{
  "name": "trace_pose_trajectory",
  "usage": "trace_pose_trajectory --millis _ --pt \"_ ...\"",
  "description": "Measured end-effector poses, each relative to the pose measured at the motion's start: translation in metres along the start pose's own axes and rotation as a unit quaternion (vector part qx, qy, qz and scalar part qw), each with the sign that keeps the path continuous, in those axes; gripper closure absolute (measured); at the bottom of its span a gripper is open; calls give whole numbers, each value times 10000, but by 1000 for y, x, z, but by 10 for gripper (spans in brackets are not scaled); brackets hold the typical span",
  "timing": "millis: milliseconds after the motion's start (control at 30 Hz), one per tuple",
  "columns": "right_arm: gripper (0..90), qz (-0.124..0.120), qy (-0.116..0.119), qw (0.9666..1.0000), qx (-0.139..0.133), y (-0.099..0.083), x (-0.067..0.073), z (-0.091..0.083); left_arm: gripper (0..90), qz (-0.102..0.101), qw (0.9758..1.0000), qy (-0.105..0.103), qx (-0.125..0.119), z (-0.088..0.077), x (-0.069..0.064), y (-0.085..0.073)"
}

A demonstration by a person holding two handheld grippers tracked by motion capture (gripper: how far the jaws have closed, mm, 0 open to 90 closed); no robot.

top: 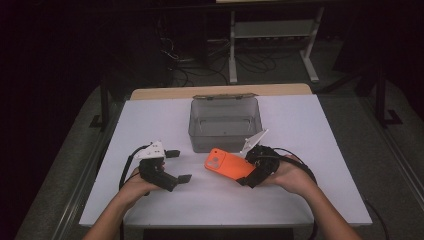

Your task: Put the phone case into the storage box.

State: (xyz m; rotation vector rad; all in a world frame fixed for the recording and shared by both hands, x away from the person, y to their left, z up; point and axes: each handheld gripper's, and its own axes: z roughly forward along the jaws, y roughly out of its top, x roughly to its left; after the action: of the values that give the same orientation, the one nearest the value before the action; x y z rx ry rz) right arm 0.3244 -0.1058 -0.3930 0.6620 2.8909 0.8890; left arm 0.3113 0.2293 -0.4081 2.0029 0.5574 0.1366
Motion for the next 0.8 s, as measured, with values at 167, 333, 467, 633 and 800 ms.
trace_pose_trajectory --millis 167,333,467,633,800 --pt "160 -2 0 10000 -7 0 0 0 0 42 10000 -33 -24 4 -1 4" --pt "160 30 0 10000 -16 0 -1 -1 0 51 10000 -41 -34 9 0 8" --pt "159 26 -7 10000 -15 0 -1 -1 0 52 10000 -78 -25 14 0 10" --pt "159 23 -5 10000 -22 0 -2 -1 0 95 9999 -53 -52 17 -1 13" --pt "159 18 -9 10000 -7 0 -1 -1 1 129 9998 -87 -96 22 -2 17"
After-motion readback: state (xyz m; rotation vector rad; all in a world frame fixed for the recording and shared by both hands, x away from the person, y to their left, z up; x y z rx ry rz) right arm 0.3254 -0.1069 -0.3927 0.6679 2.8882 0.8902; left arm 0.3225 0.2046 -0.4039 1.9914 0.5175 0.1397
